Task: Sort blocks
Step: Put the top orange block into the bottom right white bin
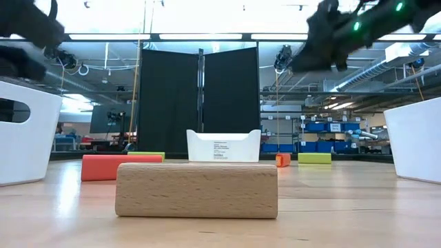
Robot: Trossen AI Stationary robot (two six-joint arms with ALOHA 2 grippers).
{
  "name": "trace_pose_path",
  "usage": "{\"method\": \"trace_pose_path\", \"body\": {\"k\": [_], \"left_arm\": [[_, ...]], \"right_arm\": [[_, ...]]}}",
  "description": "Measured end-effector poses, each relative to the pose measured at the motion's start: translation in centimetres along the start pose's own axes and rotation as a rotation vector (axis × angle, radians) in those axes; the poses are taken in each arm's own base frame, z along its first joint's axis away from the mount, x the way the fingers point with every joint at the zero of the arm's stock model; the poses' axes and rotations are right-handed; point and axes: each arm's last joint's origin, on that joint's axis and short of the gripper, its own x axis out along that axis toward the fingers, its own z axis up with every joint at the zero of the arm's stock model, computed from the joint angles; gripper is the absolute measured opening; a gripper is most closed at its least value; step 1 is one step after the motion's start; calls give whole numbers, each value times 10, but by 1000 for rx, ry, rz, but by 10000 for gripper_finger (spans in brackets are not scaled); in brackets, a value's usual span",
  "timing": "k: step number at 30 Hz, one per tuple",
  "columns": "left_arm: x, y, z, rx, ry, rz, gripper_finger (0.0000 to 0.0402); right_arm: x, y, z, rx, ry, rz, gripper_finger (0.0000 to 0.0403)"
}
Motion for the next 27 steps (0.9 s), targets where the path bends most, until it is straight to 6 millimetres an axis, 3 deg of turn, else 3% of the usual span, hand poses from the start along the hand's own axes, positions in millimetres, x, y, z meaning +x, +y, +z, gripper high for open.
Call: {"method": "trace_pose_path", "body": {"k": [6,11,15,20,27], "left_arm": [[-29,7,-6,11,-236,30,248],[-68,25,-15,-65,-636,197,248],[-91,43,-23,-138,-833,307,247],[-101,63,-18,-224,-897,388,247],[-107,76,-8,-271,-921,422,247]], "right_arm": [[16,-37,-21,70,288,-60,210],[22,-63,-28,84,417,-94,235],[24,-80,-33,81,504,-114,259],[25,-87,-33,44,524,-51,276],[38,-75,-31,-114,585,94,277]]}}
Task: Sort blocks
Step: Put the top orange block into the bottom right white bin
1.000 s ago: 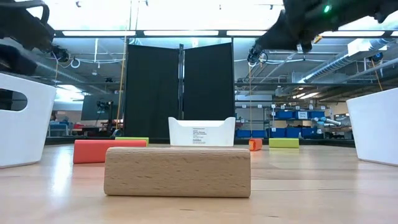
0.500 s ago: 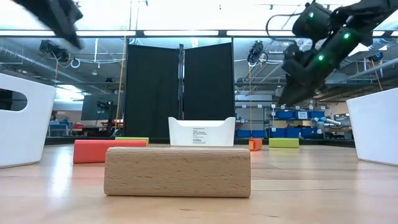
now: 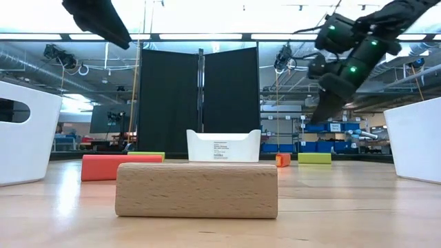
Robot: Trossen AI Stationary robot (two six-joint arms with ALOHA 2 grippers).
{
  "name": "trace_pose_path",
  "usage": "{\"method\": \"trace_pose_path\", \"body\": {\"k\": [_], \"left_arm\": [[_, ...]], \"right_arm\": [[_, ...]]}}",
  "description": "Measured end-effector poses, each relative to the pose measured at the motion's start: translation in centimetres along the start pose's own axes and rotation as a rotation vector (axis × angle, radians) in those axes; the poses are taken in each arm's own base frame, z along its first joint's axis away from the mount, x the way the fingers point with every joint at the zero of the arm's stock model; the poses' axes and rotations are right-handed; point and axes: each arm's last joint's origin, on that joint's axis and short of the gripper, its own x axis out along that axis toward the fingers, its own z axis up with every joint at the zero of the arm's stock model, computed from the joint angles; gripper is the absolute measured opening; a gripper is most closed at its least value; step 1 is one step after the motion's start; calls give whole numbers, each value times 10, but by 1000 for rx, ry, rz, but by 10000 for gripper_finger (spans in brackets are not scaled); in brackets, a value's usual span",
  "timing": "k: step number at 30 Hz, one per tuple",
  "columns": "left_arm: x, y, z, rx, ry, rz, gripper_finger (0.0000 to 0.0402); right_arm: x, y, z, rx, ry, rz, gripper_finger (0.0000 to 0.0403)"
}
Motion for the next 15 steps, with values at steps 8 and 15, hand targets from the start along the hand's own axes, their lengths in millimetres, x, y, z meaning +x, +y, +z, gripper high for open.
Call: {"method": "trace_pose_path", "body": {"k": [8,15], "left_arm": [[-3,7,4,-35,-39,19,248],[-4,7,5,-47,-52,17,248]], "right_arm": [[24,43,45,-435,149,120,277],[55,63,69,-693,319,179,277]]}}
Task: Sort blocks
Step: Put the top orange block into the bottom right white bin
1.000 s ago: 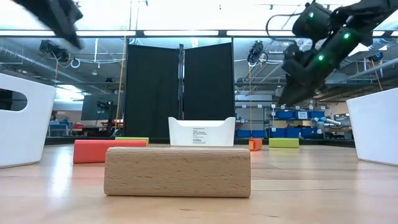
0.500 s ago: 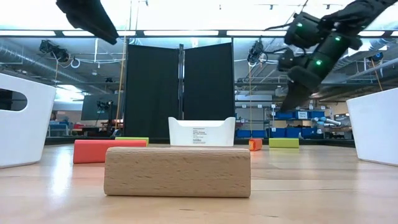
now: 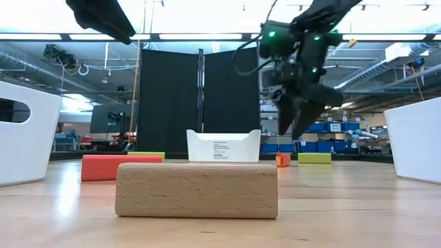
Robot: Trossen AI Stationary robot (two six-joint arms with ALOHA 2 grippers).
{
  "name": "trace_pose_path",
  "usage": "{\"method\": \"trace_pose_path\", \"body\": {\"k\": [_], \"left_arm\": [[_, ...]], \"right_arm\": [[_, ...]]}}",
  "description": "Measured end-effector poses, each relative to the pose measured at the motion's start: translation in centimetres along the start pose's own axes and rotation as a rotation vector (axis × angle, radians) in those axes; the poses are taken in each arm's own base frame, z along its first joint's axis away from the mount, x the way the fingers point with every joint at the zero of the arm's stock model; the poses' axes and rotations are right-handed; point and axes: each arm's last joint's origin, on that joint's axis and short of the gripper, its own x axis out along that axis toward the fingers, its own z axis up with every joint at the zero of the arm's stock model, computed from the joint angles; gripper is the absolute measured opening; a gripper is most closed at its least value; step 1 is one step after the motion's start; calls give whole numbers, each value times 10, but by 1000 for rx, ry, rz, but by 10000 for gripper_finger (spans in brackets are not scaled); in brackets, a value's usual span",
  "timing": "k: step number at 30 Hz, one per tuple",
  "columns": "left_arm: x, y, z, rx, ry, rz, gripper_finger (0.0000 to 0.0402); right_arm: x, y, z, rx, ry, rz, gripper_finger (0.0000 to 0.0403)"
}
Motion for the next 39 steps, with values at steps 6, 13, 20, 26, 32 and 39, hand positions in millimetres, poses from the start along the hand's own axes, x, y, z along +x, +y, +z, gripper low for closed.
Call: {"method": "trace_pose_path", "body": {"k": [6,13,20,26,32,39], "left_arm": [[0,0,0,0,0,0,248],[0,0,0,2,-7,12,248],[0,0,0,2,-8,13,248],[0,0,0,-3,-11,10,248],[3,-3,3,-52,-22,2,248],[29,-22,3,2,82,-78,248]], "right_arm": [[23,3,18,-166,76,53,277],[50,5,28,-244,138,79,273],[63,7,26,-241,174,108,207],[55,6,25,-195,166,98,65],[18,6,23,-105,124,88,71],[-78,43,19,11,-81,130,71]]}}
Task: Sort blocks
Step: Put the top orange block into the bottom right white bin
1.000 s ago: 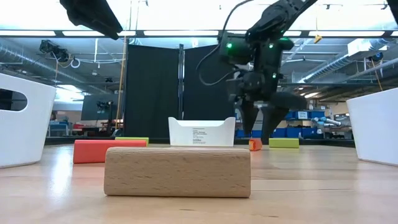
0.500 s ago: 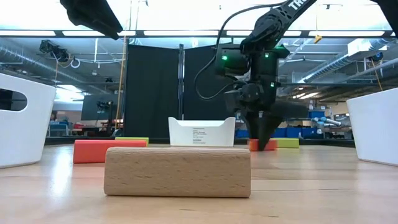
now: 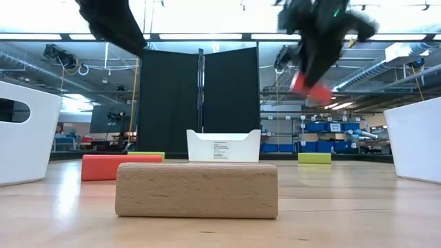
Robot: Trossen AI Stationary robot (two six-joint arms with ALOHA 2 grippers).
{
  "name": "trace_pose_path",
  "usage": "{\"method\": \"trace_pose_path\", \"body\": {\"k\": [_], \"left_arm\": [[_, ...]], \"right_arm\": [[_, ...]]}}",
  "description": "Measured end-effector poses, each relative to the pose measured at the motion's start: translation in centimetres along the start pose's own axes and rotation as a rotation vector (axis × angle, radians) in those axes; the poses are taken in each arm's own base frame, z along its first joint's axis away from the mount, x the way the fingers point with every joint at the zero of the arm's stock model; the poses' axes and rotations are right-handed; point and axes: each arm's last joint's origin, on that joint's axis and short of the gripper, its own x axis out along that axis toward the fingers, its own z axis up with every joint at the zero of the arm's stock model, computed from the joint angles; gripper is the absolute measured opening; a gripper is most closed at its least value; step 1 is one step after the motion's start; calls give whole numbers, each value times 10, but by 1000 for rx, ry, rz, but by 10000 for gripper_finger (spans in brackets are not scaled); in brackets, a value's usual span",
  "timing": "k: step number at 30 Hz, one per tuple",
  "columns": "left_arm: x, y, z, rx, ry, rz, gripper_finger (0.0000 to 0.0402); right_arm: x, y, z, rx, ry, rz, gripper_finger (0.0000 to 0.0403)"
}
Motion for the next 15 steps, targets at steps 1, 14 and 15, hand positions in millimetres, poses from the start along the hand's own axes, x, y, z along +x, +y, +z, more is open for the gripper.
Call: {"method": "trace_pose_path", "body": {"k": [1,14,15], "left_arm": [[6,-2,0,20,21,-4,248],[74,8,15,89,186,-131,248],[77,6,15,104,182,-146,248]], "right_arm": [[-12,10,-1,21,-30,13,71],[-68,144,-27,319,-34,197,71],[-66,151,-28,337,-15,193,71]]}}
